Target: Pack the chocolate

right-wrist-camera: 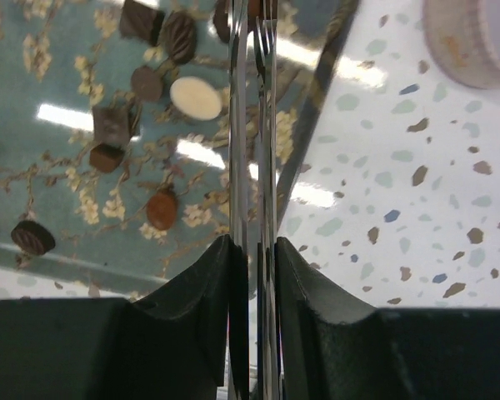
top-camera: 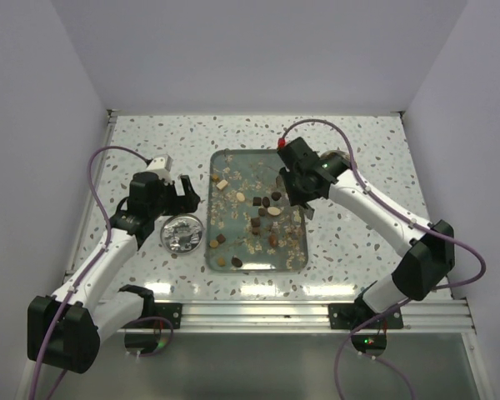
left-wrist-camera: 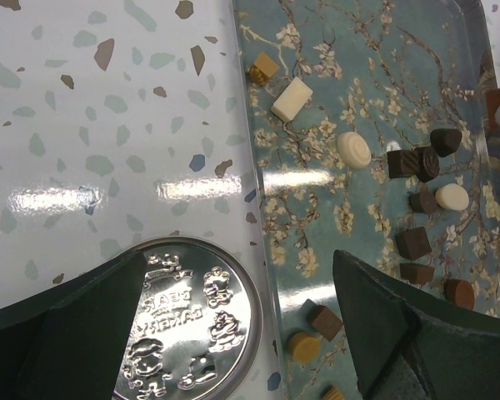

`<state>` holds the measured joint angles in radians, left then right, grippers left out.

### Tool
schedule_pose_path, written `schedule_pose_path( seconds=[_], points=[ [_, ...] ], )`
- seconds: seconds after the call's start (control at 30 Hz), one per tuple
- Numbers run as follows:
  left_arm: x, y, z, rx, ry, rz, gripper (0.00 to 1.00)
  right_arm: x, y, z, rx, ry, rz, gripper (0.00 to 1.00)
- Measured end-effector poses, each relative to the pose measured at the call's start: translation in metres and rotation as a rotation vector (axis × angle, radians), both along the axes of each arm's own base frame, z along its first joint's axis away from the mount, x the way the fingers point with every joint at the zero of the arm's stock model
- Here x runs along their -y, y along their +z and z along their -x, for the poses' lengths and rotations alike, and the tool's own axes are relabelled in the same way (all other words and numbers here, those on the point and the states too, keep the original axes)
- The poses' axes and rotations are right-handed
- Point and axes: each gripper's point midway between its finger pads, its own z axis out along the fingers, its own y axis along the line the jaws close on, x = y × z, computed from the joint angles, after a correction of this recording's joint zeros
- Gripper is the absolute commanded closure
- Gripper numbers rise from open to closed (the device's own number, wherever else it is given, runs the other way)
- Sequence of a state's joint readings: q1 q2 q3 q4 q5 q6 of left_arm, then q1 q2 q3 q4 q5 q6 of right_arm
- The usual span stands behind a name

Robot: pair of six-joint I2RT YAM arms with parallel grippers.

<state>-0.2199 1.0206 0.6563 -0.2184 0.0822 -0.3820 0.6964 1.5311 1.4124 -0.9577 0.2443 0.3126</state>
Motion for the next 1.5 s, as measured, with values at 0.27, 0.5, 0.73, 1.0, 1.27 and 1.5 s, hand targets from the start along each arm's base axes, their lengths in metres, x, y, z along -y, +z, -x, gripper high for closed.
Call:
schedule_pose_path(
  seconds=[0.27,0.5,0.73,1.0,1.27,1.5],
  points=[
    [-0.001,0.000,0.000,0.000,0.004,-0.003,0.00,0.056,0.029,-0.051,0.082,-0.146,-0.008,0.77],
    [-0.001,-0.001,0.000,-0.002,0.004,-0.003,0.00,0.094,0.030,-0.061,0.083,-0.208,0.039,0.77],
    [-0.001,-0.006,-0.001,-0.019,0.004,-0.008,0.00,0.122,0.026,-0.060,0.075,-0.267,0.072,0.76],
    [-0.001,-0.011,-0.001,-0.034,0.002,-0.014,0.00,0.131,0.017,-0.054,0.055,-0.283,0.099,0.64],
    [-0.001,-0.013,-0.001,-0.041,0.000,-0.018,0.00,0.139,0.018,-0.056,0.060,-0.296,0.113,0.62],
    [-0.001,-0.014,-0.001,-0.042,0.000,-0.019,0.00,0.148,0.018,-0.058,0.063,-0.313,0.127,0.63]
  ],
)
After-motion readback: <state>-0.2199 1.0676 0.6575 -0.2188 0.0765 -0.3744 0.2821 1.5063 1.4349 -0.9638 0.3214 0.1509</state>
